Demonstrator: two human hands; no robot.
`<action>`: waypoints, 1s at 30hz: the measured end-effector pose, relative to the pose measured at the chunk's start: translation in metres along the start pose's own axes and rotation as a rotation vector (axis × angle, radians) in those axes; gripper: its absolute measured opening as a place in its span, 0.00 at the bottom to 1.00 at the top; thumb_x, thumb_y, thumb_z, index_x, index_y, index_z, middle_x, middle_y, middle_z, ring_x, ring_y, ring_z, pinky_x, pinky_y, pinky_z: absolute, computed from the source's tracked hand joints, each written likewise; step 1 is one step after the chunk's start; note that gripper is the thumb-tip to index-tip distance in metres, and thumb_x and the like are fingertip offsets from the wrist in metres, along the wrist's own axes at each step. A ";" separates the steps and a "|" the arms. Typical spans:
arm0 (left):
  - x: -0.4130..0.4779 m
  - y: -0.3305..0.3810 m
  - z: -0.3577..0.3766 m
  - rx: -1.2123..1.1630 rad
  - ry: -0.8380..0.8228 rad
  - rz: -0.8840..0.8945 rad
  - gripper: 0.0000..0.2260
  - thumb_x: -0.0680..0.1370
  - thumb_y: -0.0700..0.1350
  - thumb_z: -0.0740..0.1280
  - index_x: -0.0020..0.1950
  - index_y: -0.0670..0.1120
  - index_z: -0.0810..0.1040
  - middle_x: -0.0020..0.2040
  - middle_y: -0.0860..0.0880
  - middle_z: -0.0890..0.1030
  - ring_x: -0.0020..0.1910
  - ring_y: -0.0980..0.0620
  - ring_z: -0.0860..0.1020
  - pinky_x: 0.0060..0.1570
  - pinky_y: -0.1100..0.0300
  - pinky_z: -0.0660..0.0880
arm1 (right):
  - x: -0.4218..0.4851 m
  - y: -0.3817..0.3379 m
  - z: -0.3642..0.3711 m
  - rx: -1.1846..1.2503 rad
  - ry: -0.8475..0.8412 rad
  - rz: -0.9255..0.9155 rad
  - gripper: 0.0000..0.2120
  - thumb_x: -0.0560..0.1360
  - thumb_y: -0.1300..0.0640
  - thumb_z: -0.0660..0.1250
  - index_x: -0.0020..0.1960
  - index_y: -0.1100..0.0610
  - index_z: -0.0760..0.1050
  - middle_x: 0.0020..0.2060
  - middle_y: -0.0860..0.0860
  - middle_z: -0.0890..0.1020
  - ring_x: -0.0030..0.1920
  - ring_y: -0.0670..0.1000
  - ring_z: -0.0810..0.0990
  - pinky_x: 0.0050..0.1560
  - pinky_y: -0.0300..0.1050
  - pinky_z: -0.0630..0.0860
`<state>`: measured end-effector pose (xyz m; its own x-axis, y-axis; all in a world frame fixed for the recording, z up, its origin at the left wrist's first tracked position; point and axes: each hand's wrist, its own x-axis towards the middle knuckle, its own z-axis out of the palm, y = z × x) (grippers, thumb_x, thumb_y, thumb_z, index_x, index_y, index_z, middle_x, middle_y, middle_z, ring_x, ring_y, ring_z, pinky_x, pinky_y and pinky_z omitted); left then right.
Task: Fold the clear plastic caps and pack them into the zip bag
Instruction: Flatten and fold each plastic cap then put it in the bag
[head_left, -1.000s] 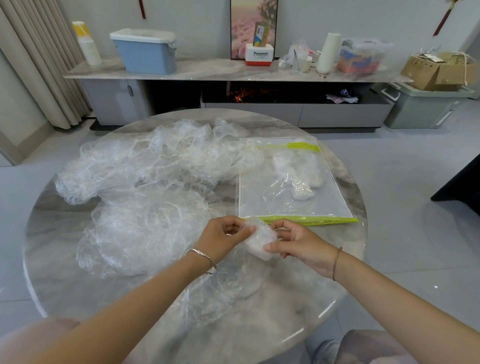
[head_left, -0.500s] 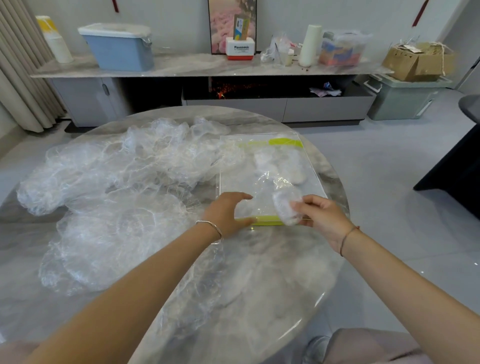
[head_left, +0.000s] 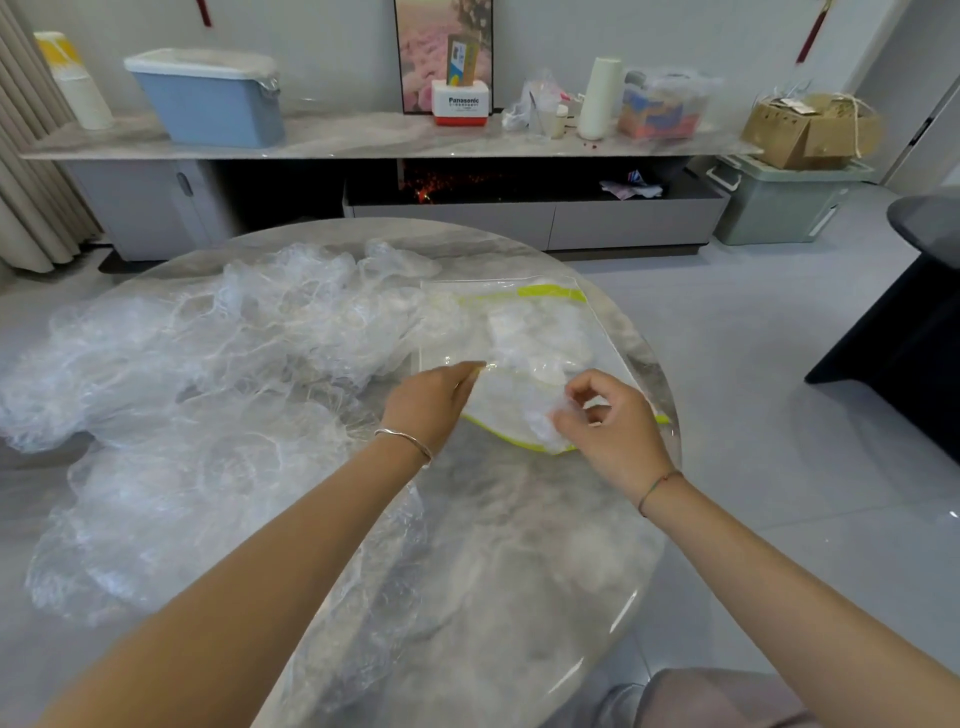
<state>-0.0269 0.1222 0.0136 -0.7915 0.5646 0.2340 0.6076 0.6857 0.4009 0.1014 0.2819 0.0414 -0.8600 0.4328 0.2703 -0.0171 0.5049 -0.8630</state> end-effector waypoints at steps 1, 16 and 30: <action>0.000 0.005 -0.003 -0.009 0.071 0.018 0.16 0.83 0.51 0.53 0.67 0.55 0.72 0.57 0.50 0.80 0.55 0.47 0.78 0.46 0.55 0.72 | 0.000 -0.001 0.004 -0.108 -0.007 -0.118 0.12 0.66 0.66 0.69 0.36 0.51 0.71 0.34 0.46 0.73 0.33 0.49 0.73 0.35 0.42 0.73; -0.014 0.018 -0.009 0.013 0.116 0.058 0.16 0.82 0.53 0.52 0.65 0.55 0.74 0.53 0.52 0.81 0.50 0.47 0.79 0.40 0.56 0.71 | 0.018 0.066 0.032 -0.948 -0.303 -0.303 0.18 0.75 0.50 0.56 0.49 0.57 0.82 0.49 0.54 0.82 0.56 0.58 0.79 0.64 0.52 0.66; -0.008 0.013 -0.006 0.057 0.087 0.020 0.16 0.83 0.53 0.50 0.67 0.59 0.70 0.56 0.55 0.80 0.53 0.51 0.77 0.40 0.61 0.66 | 0.054 0.081 0.058 -0.986 -0.540 0.073 0.27 0.81 0.40 0.41 0.77 0.46 0.42 0.77 0.46 0.48 0.76 0.54 0.39 0.71 0.58 0.33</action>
<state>-0.0128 0.1236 0.0222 -0.7806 0.5378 0.3185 0.6238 0.7014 0.3448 0.0237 0.3027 -0.0390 -0.9547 0.2264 -0.1932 0.2471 0.9647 -0.0906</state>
